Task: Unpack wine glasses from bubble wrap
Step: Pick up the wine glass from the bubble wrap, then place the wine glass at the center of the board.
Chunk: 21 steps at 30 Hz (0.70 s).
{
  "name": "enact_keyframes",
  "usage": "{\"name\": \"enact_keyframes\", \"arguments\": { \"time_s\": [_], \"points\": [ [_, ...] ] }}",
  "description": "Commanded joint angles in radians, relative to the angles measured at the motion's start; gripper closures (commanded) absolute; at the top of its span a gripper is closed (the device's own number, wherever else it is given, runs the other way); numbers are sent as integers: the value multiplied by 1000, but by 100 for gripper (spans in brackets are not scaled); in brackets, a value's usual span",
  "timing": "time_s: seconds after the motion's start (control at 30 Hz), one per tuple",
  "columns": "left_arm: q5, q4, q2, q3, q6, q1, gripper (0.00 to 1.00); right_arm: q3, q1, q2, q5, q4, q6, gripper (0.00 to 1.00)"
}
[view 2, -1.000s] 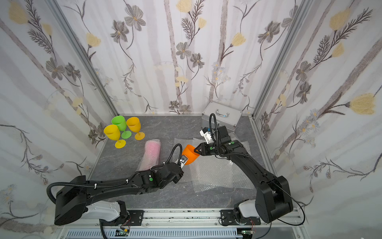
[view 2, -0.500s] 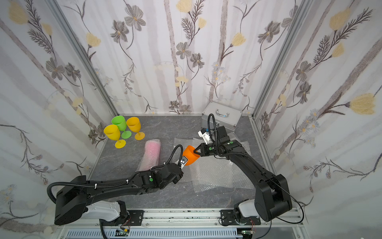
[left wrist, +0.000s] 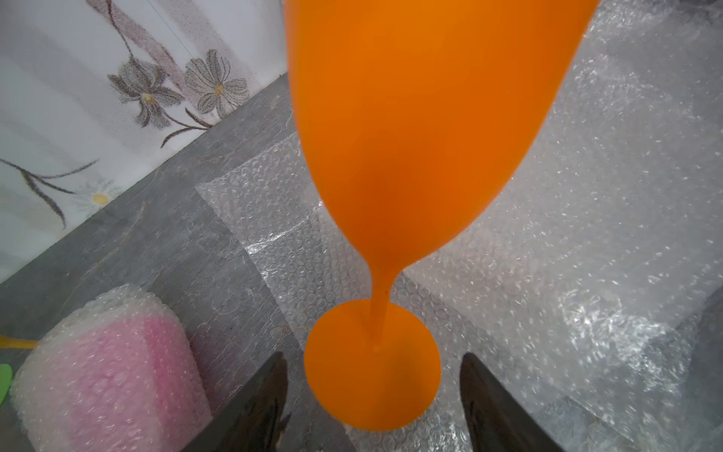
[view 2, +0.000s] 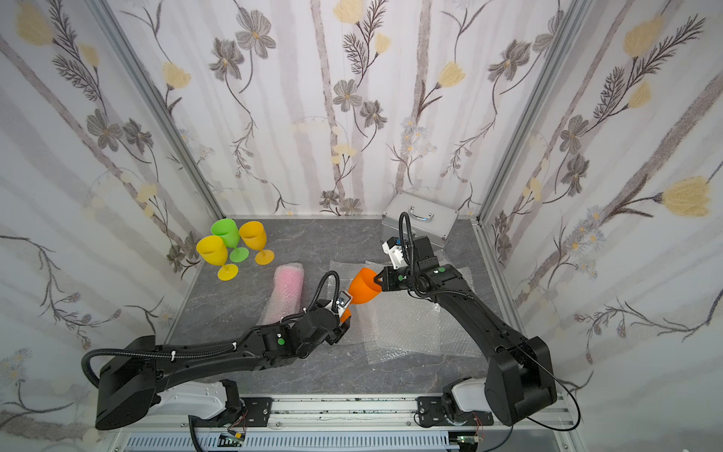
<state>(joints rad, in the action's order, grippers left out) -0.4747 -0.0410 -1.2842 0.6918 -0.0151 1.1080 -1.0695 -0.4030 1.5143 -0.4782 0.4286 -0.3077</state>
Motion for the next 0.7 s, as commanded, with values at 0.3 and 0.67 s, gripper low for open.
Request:
{"name": "enact_keyframes", "arguments": {
  "time_s": [0.3, 0.67],
  "points": [
    [214, 127, 139, -3, -354, -305, 27, -271, -19, 123, 300, -94, -33, 100],
    [309, 266, 161, 29, -466, -454, 27, -718, -37, 479, 534, 14, 49, 100]
  ]
}}
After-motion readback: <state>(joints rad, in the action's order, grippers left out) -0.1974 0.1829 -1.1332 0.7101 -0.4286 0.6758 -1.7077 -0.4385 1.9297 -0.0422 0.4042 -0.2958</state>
